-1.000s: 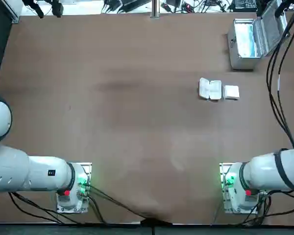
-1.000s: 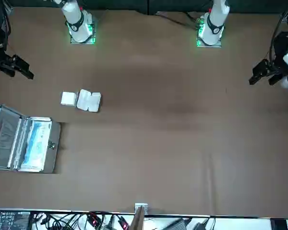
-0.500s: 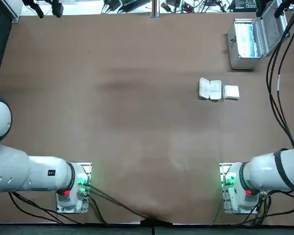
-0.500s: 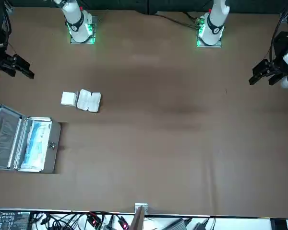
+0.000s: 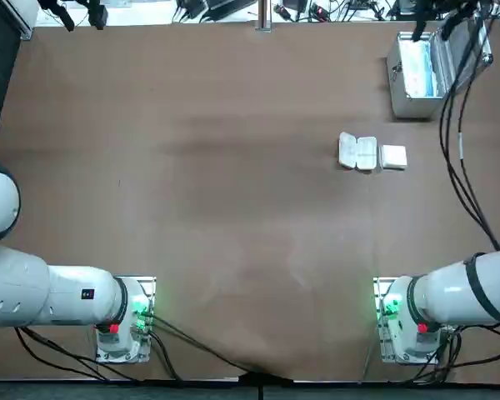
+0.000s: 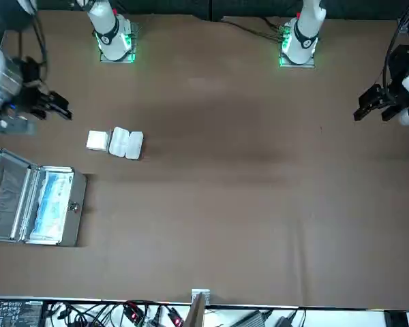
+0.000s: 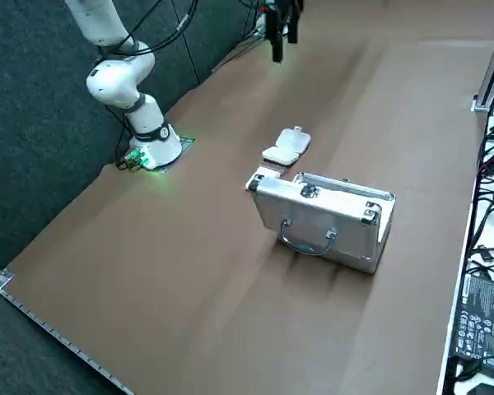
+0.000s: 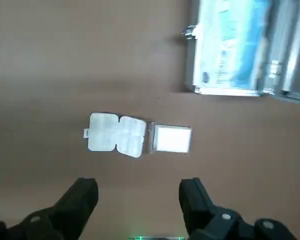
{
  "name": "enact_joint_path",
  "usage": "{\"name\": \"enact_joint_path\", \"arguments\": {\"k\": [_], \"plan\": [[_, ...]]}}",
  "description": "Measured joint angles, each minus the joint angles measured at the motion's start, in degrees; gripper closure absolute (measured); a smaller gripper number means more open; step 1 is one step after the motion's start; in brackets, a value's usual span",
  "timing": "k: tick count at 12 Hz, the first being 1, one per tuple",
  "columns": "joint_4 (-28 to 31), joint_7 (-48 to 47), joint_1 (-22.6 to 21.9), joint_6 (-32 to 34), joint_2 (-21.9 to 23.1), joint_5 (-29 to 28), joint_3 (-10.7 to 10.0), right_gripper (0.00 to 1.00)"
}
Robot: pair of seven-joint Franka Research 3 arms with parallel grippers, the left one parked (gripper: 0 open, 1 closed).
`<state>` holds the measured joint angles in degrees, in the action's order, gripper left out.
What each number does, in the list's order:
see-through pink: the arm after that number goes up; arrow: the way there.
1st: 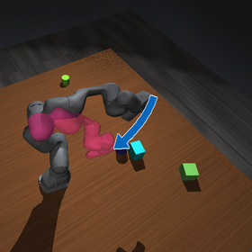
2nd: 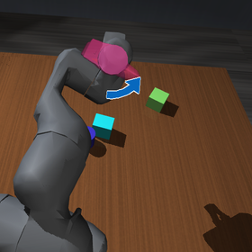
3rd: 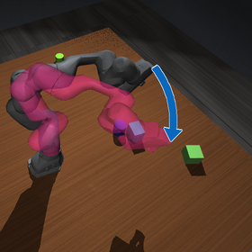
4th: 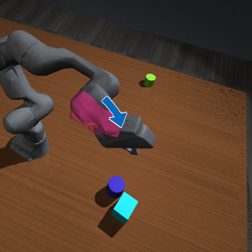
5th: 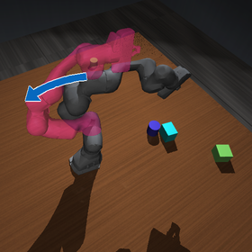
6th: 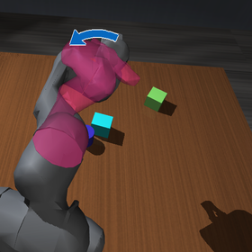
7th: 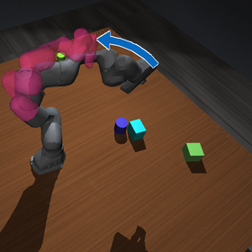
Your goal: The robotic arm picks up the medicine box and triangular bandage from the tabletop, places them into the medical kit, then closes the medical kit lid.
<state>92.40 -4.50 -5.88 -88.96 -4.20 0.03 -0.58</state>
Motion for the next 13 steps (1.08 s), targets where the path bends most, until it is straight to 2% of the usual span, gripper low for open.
{"name": "enact_joint_path", "arguments": {"k": [3,8,10,12,13], "plan": [[3.81,-1.50,-2.80,-5.56,-3.19,0.15,0.06,0.00],[12.27,-11.02,-8.63,-15.51,-3.98,0.67,0.11,0.00],[15.30,-16.14,-11.18,-18.51,-4.51,2.38,0.15,0.00],[17.18,-26.76,-16.20,-21.55,-7.67,6.20,0.20,0.07],[17.33,-31.17,-18.30,-22.47,-9.40,8.56,0.24,0.07]]}}
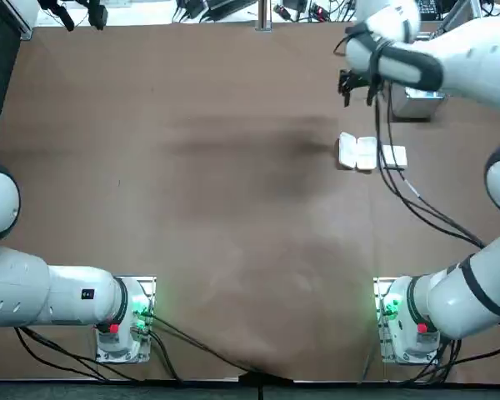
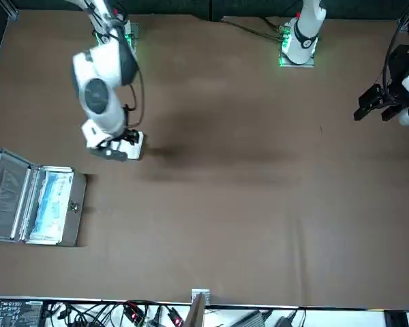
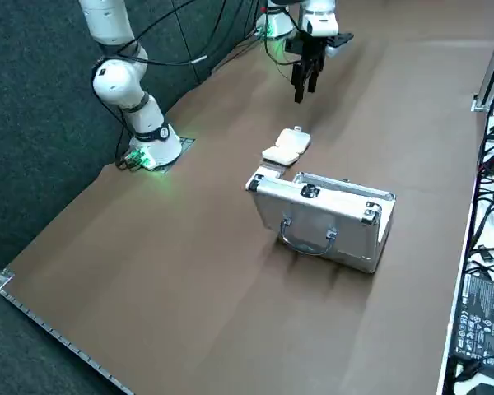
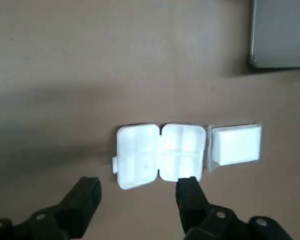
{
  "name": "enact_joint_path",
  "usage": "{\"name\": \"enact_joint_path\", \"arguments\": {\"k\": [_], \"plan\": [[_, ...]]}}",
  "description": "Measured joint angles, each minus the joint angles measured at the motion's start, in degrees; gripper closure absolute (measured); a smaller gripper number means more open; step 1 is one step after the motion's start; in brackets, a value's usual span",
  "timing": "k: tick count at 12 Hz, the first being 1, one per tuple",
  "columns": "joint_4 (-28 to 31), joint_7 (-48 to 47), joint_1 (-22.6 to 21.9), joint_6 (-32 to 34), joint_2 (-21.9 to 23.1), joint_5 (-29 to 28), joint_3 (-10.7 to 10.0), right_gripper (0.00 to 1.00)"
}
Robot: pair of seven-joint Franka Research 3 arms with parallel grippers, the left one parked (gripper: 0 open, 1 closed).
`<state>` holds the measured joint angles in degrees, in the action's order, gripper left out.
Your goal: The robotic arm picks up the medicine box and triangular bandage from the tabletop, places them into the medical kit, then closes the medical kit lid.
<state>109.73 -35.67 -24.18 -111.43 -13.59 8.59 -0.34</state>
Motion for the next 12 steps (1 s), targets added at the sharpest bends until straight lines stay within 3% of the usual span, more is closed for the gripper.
{"name": "enact_joint_path", "arguments": {"k": [4,7,8,9,11,12], "plan": [[0.08,-9.79,-5.27,-2.83,-6.83,4.10,0.07,0.21],[0.06,-12.44,-5.53,-4.09,-9.53,4.41,0.01,0.28],[0.06,-13.07,-5.60,-4.17,-10.25,4.71,0.01,0.36],[0.05,-13.45,-5.71,-4.23,-10.87,4.94,0.02,0.36],[0.05,-14.11,-5.90,-4.33,-11.94,5.09,-0.03,0.45],[0.05,-14.68,-5.95,-4.57,-12.28,5.13,-0.09,0.45]]}}
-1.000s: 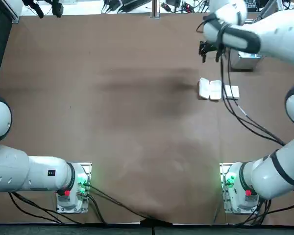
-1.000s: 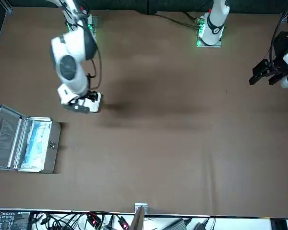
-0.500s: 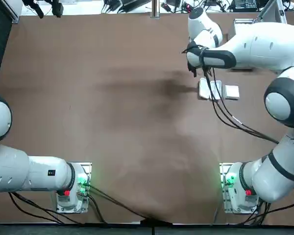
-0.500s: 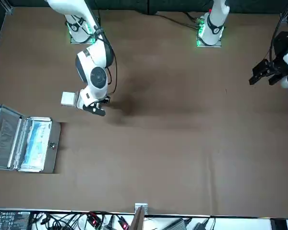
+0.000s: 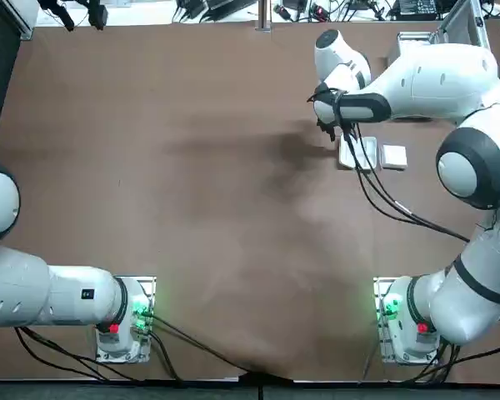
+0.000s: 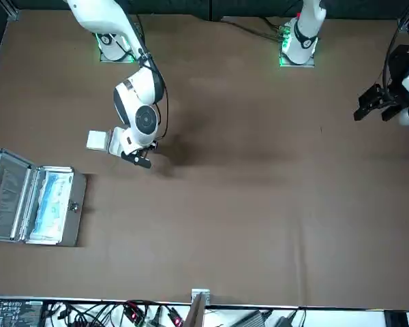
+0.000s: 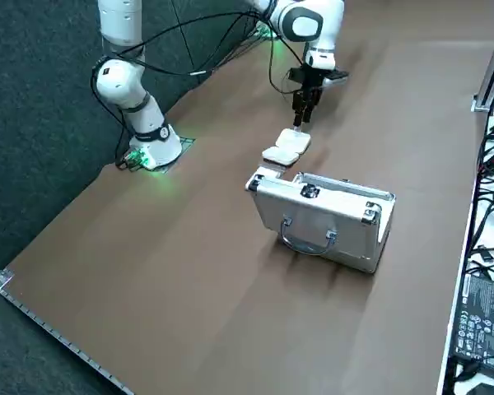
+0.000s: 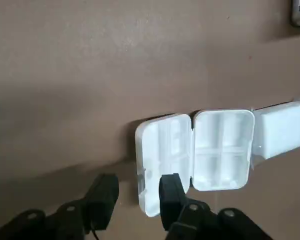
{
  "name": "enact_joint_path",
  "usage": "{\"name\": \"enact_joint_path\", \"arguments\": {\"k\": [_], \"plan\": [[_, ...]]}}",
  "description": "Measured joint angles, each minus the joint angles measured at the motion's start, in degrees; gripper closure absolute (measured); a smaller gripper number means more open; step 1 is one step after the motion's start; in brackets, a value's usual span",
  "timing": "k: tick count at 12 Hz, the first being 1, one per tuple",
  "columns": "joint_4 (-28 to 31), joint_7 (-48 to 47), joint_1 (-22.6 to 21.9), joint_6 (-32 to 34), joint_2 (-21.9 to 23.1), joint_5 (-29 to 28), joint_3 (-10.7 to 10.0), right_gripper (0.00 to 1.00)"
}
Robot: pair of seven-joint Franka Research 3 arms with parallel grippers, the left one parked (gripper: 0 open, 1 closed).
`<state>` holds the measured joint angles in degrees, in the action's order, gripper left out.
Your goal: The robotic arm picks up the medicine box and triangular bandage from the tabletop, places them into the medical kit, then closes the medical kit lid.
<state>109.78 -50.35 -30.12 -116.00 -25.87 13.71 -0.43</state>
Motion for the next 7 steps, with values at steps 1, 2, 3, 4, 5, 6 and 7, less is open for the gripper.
{"name": "enact_joint_path", "arguments": {"k": [1,2,3,4,5,6,7], "plan": [[-0.01,-0.44,-0.01,-0.32,-0.22,0.12,-0.06,0.46],[0.00,-0.67,-0.01,-0.41,-0.40,0.24,-0.12,0.46],[0.00,-0.76,-0.01,-0.42,-0.59,0.51,-0.16,0.46],[0.00,-1.02,-0.02,-0.43,-1.03,1.03,-0.19,0.49],[0.00,-1.06,-0.02,-0.43,-1.32,1.10,-0.21,0.49],[0.00,-1.13,-0.02,-0.43,-1.61,1.11,-0.24,0.56],[0.00,-1.17,-0.02,-0.43,-1.84,1.12,-0.28,0.58]]}}
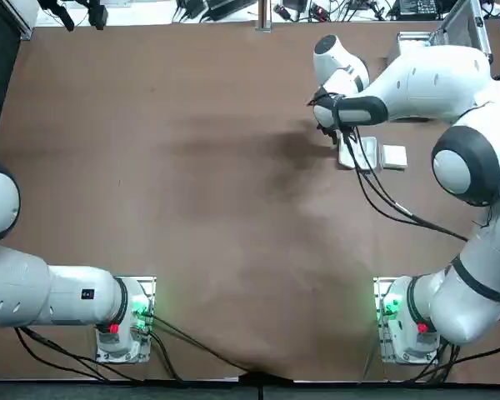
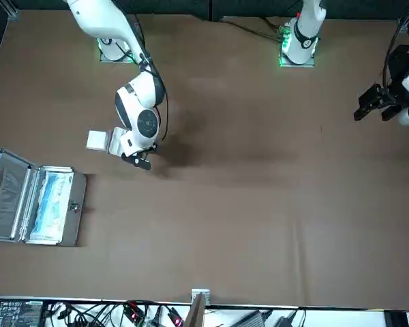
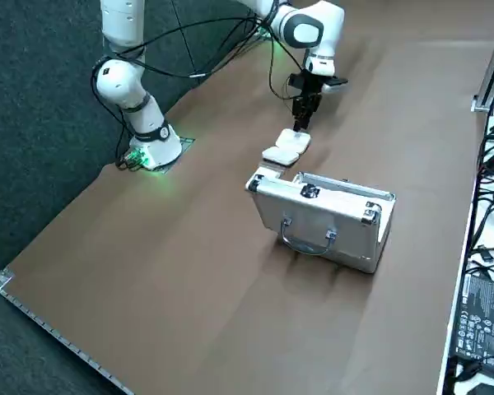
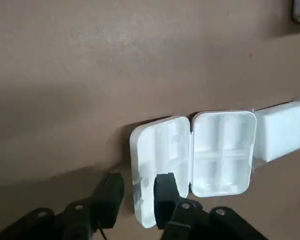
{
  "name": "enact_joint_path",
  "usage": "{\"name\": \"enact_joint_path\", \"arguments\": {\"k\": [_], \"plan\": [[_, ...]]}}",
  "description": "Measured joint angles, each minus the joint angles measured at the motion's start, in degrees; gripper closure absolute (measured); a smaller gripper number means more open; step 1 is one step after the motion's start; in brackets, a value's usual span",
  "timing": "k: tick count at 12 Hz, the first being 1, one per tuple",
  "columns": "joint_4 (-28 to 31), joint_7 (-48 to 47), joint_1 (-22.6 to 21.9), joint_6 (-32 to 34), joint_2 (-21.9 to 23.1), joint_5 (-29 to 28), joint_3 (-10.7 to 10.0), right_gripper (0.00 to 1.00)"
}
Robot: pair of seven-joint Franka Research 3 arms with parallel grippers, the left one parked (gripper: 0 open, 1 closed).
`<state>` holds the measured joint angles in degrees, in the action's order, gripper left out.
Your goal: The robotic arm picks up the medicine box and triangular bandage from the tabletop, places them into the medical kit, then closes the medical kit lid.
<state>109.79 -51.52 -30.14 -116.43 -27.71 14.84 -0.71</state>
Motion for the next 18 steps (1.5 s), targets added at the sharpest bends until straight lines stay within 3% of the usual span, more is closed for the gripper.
{"name": "enact_joint_path", "arguments": {"k": [1,3,5,6,11,14,18], "plan": [[0.00,0.00,0.00,0.00,-0.13,0.02,-0.02,0.60],[-0.01,-0.05,-0.01,0.00,-0.19,0.03,-0.05,0.86],[-0.18,-0.12,-0.01,0.12,-0.18,0.04,-0.05,0.91],[-0.49,-0.23,-0.01,0.47,-0.13,0.04,-0.07,0.99],[-6.37,-0.62,0.00,9.58,1.74,0.24,-0.43,0.99],[-12.02,1.19,0.76,19.38,6.70,0.86,-1.12,0.99],[-17.26,7.22,1.95,28.47,8.87,6.25,-1.32,0.99]]}}
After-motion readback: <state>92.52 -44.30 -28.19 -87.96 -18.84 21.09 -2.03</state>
